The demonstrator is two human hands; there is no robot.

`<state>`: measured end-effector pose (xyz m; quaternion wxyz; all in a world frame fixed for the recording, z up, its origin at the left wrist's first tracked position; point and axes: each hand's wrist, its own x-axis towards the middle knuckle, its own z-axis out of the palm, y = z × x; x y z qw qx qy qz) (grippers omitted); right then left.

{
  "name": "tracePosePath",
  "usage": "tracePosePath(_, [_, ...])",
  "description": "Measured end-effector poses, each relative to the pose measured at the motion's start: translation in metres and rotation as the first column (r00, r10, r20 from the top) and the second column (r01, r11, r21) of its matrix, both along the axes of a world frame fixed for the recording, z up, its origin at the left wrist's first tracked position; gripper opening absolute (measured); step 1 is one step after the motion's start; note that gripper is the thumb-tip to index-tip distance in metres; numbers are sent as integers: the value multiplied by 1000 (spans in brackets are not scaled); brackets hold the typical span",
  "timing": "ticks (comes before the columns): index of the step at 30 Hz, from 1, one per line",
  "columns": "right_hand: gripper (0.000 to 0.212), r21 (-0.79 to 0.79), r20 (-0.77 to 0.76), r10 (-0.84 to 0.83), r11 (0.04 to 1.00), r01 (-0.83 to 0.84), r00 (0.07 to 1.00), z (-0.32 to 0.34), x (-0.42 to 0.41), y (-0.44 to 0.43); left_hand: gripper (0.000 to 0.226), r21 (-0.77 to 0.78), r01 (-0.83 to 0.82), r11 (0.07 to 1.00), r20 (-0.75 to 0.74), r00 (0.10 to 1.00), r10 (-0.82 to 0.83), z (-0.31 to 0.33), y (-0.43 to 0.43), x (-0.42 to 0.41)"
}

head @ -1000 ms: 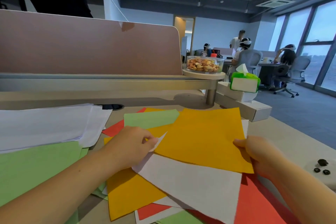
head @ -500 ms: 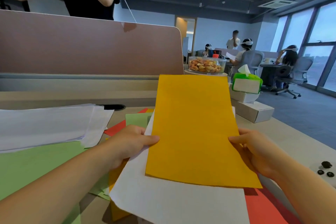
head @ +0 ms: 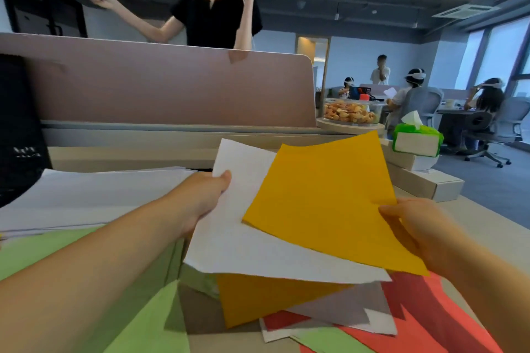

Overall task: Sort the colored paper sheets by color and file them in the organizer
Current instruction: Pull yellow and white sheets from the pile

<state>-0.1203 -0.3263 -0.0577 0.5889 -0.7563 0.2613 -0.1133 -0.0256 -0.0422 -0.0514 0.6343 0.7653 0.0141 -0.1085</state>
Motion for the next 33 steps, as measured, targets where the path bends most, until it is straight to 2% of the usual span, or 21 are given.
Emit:
tracePosePath(3, [28,16,-11,59,998,-58,998,11,3,32,32,-133,-246,960,19,968,250,6,43,-4])
tracePosePath(5, [16,83,-46,116,990,-112,992,21,3,67,21,-239,-449,861,64,877,475,6,77,-9])
tracePosePath(7, [17,111,-70,159,982,-151,985,24,5,95,18,-284,-538,794,7,827,563,1,109,-17])
tracePosePath(10, [17,139,-57,187,974,-177,981,20,12,131,13,-199,-500,843,-130,866,483,-18,146,-26])
tracePosePath(12, [4,168,-66,209,966,-196,976,15,13,151,13,-241,-478,844,-181,877,445,-27,162,-26])
tracePosePath(13, [9,171,-76,221,964,-206,972,13,13,158,11,-289,-475,831,-194,879,435,-29,168,-25])
tracePosePath(15, [17,167,-91,241,960,-223,966,7,16,169,9,-372,-471,800,-211,882,422,-31,175,-21])
tracePosePath(18, [7,138,-128,249,963,-231,960,6,18,175,14,-440,-455,774,-224,890,396,-34,175,-12])
tracePosePath(24, [18,124,-145,215,972,-198,966,8,25,178,11,-450,-403,797,-192,915,354,-34,174,15])
tracePosePath(28, [15,102,-171,225,972,-210,959,14,25,188,19,-306,-336,891,-152,941,303,-36,183,15])
tracePosePath(33, [13,53,-100,317,948,-313,943,25,21,226,28,-68,-139,988,-101,986,132,-19,207,-25])
